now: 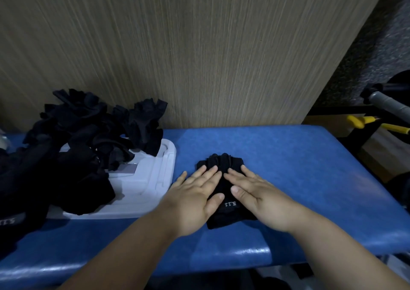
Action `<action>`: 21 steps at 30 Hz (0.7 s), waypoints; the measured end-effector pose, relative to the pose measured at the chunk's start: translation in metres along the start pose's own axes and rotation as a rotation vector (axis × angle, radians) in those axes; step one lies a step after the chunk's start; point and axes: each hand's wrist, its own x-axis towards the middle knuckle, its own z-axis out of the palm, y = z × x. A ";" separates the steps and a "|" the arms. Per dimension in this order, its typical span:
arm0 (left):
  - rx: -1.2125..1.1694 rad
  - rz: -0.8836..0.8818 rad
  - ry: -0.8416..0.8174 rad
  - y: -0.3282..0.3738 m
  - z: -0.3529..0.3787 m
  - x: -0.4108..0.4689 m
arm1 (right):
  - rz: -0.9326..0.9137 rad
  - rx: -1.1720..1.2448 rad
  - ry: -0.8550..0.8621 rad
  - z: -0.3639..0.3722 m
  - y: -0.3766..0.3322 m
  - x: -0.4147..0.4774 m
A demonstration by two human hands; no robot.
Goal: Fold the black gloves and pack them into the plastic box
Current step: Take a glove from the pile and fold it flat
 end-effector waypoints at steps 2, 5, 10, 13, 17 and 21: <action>0.027 -0.025 -0.016 0.000 0.000 -0.001 | 0.009 -0.071 -0.018 0.000 0.002 -0.001; 0.022 -0.051 -0.033 0.002 -0.001 -0.002 | 0.047 -0.106 -0.019 -0.002 0.009 -0.005; -0.009 -0.069 -0.035 0.001 -0.005 -0.006 | 0.103 -0.144 -0.006 -0.011 0.023 -0.012; -0.052 -0.070 0.067 0.000 -0.008 -0.010 | 0.084 -0.103 0.096 -0.014 0.031 -0.015; -0.197 0.064 0.332 -0.004 -0.015 -0.015 | -0.051 0.058 0.323 -0.021 0.032 -0.019; -0.288 0.200 0.210 -0.008 -0.016 -0.019 | -0.138 0.119 0.268 -0.023 0.032 -0.022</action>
